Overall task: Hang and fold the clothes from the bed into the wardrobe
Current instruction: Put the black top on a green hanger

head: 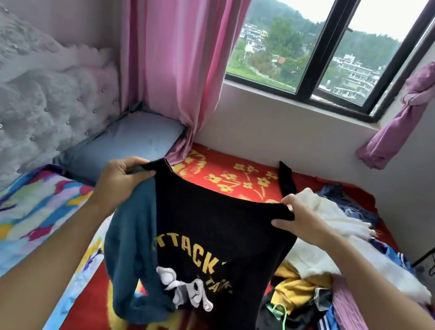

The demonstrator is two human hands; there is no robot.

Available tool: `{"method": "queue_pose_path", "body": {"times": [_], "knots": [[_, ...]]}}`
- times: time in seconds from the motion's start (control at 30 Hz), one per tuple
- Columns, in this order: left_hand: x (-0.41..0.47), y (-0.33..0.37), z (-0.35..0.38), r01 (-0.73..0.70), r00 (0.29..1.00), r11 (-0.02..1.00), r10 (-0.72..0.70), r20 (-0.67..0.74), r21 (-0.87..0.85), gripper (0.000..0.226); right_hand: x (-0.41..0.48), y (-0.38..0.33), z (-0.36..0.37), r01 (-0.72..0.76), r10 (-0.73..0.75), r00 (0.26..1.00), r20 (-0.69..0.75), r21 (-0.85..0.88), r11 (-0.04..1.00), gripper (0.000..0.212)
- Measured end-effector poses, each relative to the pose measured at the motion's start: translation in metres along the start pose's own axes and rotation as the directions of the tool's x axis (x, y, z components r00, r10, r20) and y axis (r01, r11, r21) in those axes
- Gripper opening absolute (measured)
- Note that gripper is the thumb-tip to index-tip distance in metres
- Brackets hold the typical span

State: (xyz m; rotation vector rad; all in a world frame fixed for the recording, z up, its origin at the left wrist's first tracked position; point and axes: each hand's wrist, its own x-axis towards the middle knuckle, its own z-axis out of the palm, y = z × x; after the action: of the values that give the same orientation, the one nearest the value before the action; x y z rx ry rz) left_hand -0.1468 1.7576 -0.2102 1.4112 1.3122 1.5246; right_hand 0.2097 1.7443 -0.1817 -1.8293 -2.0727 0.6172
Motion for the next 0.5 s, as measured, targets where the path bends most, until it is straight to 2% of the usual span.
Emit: {"method": "queue_pose_path", "body": {"times": [0.07, 0.13, 0.17, 0.23, 0.27, 0.3, 0.33, 0.4, 0.43, 0.5], "knots": [[0.004, 0.023, -0.012, -0.077, 0.994, 0.997, 0.078, -0.077, 0.012, 0.028, 0.002, 0.006, 0.009, 0.004, -0.02, 0.997, 0.077, 0.2, 0.98, 0.04], [0.009, 0.045, -0.022, -0.153, 0.981, 0.987, 0.158, -0.117, 0.047, 0.03, 0.003, 0.005, 0.021, 0.016, -0.066, 0.985, 0.162, 0.291, 0.956, 0.038], [0.011, 0.055, -0.026, -0.184, 0.974, 0.98, 0.192, -0.118, 0.082, 0.03, 0.004, 0.001, 0.027, 0.007, -0.077, 0.973, 0.218, 0.307, 0.952, 0.028], [0.016, 0.071, -0.032, -0.232, 0.963, 0.959, 0.25, -0.102, 0.162, 0.028, 0.01, -0.004, 0.037, -0.042, -0.047, 0.929, 0.368, 0.23, 0.972, 0.002], [0.018, 0.078, -0.037, -0.25, 0.957, 0.948, 0.273, -0.101, 0.196, 0.031, 0.017, -0.006, 0.041, -0.031, -0.036, 0.92, 0.39, 0.164, 0.986, 0.016], [0.019, 0.085, -0.043, -0.265, 0.951, 0.939, 0.292, -0.099, 0.221, 0.035, 0.023, -0.01, 0.041, -0.008, -0.039, 0.931, 0.364, 0.127, 0.992, 0.023], [0.021, 0.09, -0.05, -0.278, 0.946, 0.927, 0.31, -0.095, 0.253, 0.038, 0.032, -0.014, 0.037, 0.019, -0.06, 0.961, 0.268, 0.152, 0.988, 0.024], [0.026, 0.097, -0.065, -0.289, 0.934, 0.892, 0.343, -0.104, 0.347, 0.028, 0.05, -0.029, 0.019, 0.093, -0.091, 0.996, -0.021, 0.34, 0.936, 0.025], [0.027, 0.1, -0.072, -0.289, 0.926, 0.873, 0.359, -0.118, 0.392, 0.019, 0.06, -0.039, 0.007, 0.143, -0.079, 0.983, -0.164, 0.432, 0.891, 0.028], [0.03, 0.103, -0.081, -0.299, 0.899, 0.84, 0.407, -0.16, 0.452, 0.018, 0.081, -0.066, -0.017, 0.242, -0.047, 0.932, -0.358, 0.521, 0.819, 0.027]]}}
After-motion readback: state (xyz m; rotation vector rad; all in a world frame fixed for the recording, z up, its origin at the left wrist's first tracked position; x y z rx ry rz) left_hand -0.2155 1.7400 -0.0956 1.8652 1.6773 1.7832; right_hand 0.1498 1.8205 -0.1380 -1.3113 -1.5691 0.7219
